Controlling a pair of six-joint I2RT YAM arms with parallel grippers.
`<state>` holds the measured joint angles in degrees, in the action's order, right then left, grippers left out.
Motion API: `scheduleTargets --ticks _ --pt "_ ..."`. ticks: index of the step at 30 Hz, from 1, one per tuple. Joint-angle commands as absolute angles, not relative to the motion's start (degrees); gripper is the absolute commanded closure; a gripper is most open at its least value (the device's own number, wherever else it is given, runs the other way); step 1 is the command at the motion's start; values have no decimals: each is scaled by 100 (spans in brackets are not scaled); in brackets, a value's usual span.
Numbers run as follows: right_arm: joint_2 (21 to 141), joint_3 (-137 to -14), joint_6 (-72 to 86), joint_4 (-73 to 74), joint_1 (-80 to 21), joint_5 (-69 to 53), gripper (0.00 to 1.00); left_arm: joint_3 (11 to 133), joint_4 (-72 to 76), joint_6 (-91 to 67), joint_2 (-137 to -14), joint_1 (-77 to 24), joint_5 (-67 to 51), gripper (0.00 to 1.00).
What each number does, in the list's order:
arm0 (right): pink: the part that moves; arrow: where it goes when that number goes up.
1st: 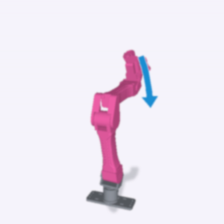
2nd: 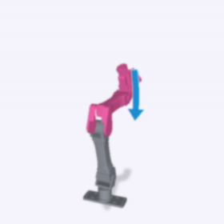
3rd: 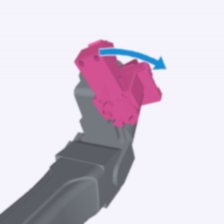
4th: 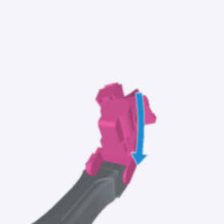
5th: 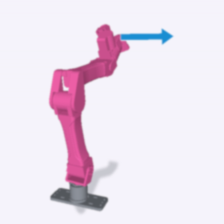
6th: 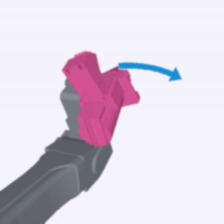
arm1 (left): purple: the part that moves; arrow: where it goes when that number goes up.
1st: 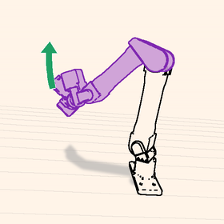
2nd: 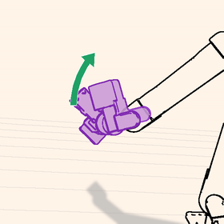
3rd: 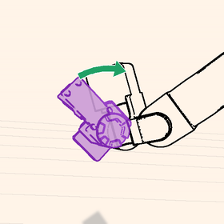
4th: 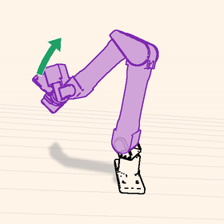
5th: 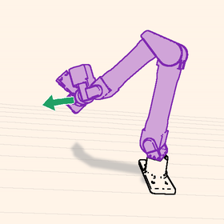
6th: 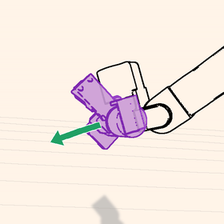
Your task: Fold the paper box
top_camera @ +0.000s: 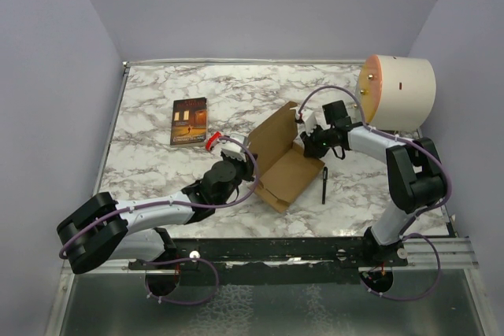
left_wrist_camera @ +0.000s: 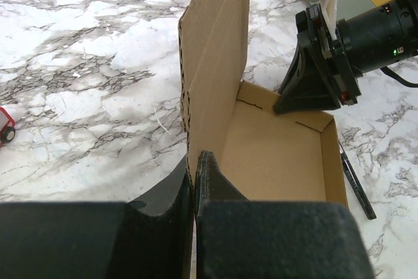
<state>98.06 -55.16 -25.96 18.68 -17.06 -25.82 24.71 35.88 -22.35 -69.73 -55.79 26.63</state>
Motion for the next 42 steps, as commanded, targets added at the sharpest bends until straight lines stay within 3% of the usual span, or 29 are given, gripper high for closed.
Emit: scheduleTargets --ticks 1,3,10,12,16,18,26,42 --pt "9905 -5450 -2699 1530 -1838 -2037 93 2517 3472 -2170 -6891 -5625 2698 100" --pt "9873 -5414 -2711 1441 -1900 -1742 99 2526 3462 -2167 -6867 -5625 2701 100" --pt "9844 -5344 -2743 1395 -2070 -1307 99 2579 3436 -2148 -6871 -5624 2686 100" --pt "9845 -5403 -2729 1548 -2068 -1588 96 2575 3435 -2148 -6881 -5625 2688 100" --pt "9699 -5474 -2652 1729 -2008 -1983 78 2520 3381 -2146 -6827 -5627 2752 100" --pt "9553 -5483 -2623 1784 -1893 -2179 75 2476 3344 -2153 -6770 -5625 2822 100" --pt "9166 -5434 -2763 1940 -1514 -2770 73 2465 3218 -2062 -6658 -5625 2909 100" --pt "9606 -5426 -2852 1953 -1527 -2933 73 2556 3250 -2027 -6756 -5625 2797 100"
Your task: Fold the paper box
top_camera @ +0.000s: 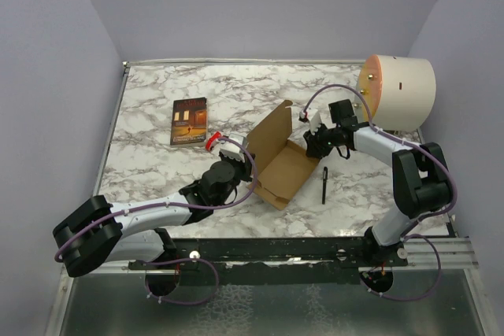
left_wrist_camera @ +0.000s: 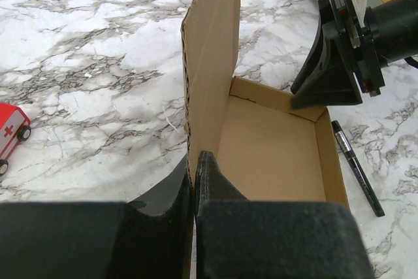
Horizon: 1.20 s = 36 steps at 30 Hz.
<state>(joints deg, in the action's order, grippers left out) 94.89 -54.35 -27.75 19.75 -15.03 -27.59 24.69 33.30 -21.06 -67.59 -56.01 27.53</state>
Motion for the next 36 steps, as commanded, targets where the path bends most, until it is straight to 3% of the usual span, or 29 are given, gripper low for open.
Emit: scheduleTargets --ticks 1,3,9,15,16,19,21,29,36 --pt "9639 -5424 -2856 1945 -1541 -2892 74 2564 3259 -2022 -6765 -5625 2787 100" --pt "9697 -5414 -2874 1905 -1570 -2793 76 2577 3268 -2010 -6791 -5625 2776 100" --pt "9704 -5371 -2909 1792 -1650 -2439 99 2619 3295 -1990 -6832 -5625 2751 100" --pt "9577 -5363 -2891 1834 -1661 -2495 99 2653 3318 -1857 -6881 -5624 2716 100" --pt "9560 -5396 -2922 1930 -1661 -2642 96 2652 3340 -1808 -6882 -5625 2707 100" --pt "9420 -5462 -2953 2123 -1609 -3108 73 2645 3381 -1638 -6860 -5625 2662 100" --pt "9271 -5471 -2955 2183 -1501 -3362 66 2599 3449 -1495 -6826 -5616 2663 100" --pt "8518 -5585 -3041 2467 -626 -4792 60 2421 3763 -602 -6461 -5407 2278 100" --pt "7855 -5783 -3653 2566 -422 -6722 54 2283 3968 -2 -5834 -4480 482 100"
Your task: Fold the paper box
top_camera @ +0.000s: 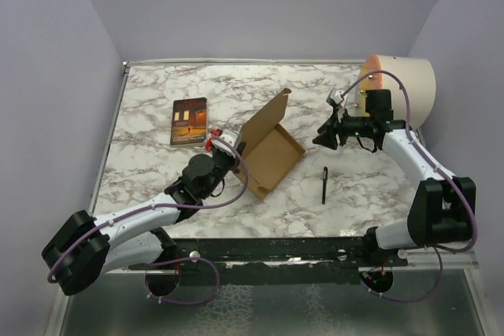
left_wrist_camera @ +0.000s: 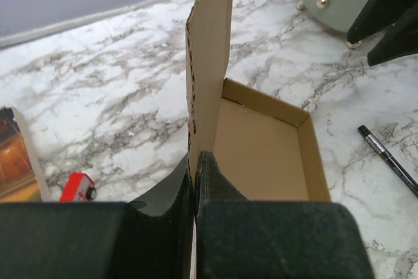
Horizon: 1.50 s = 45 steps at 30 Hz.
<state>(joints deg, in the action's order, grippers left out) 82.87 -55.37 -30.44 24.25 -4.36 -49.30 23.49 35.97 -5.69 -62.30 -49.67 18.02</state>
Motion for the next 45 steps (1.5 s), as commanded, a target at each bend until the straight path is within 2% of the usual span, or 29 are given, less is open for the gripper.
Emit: scheduleTargets --ticks 1,3,5,8,12,22,28,32,40,45 --pt "7773 -5806 -3995 2648 -420 -7106 51 2318 3887 47 -5763 -4329 226 100" --pt "7635 -5947 -4670 2943 -422 -7617 41 2448 3711 196 -5644 -4042 -397 100" --pt "7572 -6130 -4698 3012 -422 -7678 35 2572 3547 360 -5578 -3803 -1055 100" --pt "7677 -6546 -4631 3338 -401 -7664 34 2762 3282 733 -5562 -3549 -2244 100" --pt "7735 -6751 -4815 3674 -330 -7665 34 3039 2793 1050 -5598 -3402 -3081 100" --pt "7275 -6557 -4327 3373 467 -8170 32 3125 2702 961 -5529 -3218 -3408 100" --pt "6818 -5843 -3956 2580 615 -8040 23 2977 3047 667 -5487 -3158 -3518 100" --pt "6920 -5533 -4384 2564 615 -8338 18 2938 3268 431 -5505 -3147 -3826 100" --pt "7578 -6001 -5903 4069 549 -8872 21 2930 3515 113 -5670 -3147 -4204 100" --pt "7780 -6144 -6248 4592 342 -8854 35 2957 3629 26 -5781 -3146 -4291 100"
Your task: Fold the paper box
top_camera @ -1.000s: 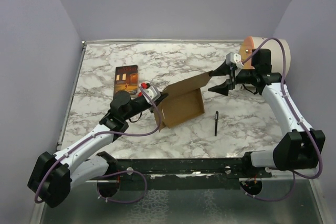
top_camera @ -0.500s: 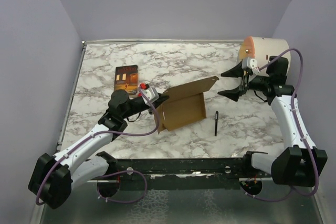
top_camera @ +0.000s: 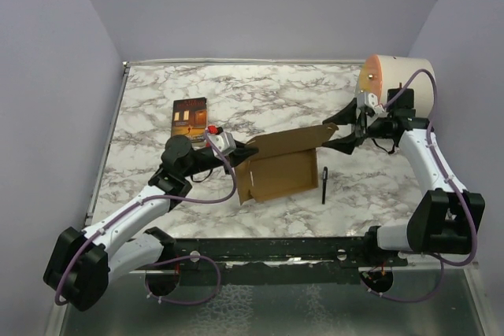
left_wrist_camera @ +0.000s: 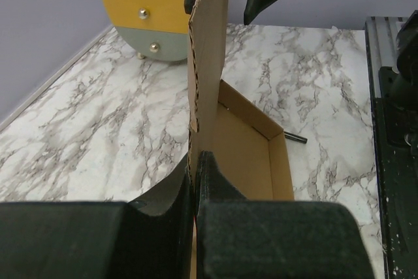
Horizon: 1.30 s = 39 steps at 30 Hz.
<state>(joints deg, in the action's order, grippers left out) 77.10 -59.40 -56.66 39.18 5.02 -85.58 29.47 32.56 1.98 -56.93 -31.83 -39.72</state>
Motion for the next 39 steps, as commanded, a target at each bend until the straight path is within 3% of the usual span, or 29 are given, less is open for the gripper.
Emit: scheduleTargets --ticks 1,5,11,20,25,30,36,39 --pt "7779 -6124 -6271 4611 321 -8855 36 2960 3641 15 -5806 -3146 -4304 100" --pt "7718 -6069 -6267 4597 294 -8864 47 2969 3673 -25 -5895 -3146 -4348 100" --pt "7692 -6038 -6258 4603 256 -8864 71 2968 3750 -70 -5955 -3146 -4320 100" --pt "7614 -6029 -6394 4762 257 -8959 97 2938 3790 -129 -5938 -3146 -4177 100" --pt "7476 -6020 -6390 4797 255 -8981 99 2860 3767 -214 -5846 -3149 -3849 99" --pt "7184 -5908 -5452 4248 255 -8726 99 2665 3577 -438 -5490 -3146 -3153 70" --pt "6759 -5545 -4656 3452 263 -8486 99 2365 2682 -1023 -4609 -3139 -1854 52" --pt "6748 -5520 -4588 3384 262 -8366 99 2247 2004 -1412 -4063 -3138 -1020 49"
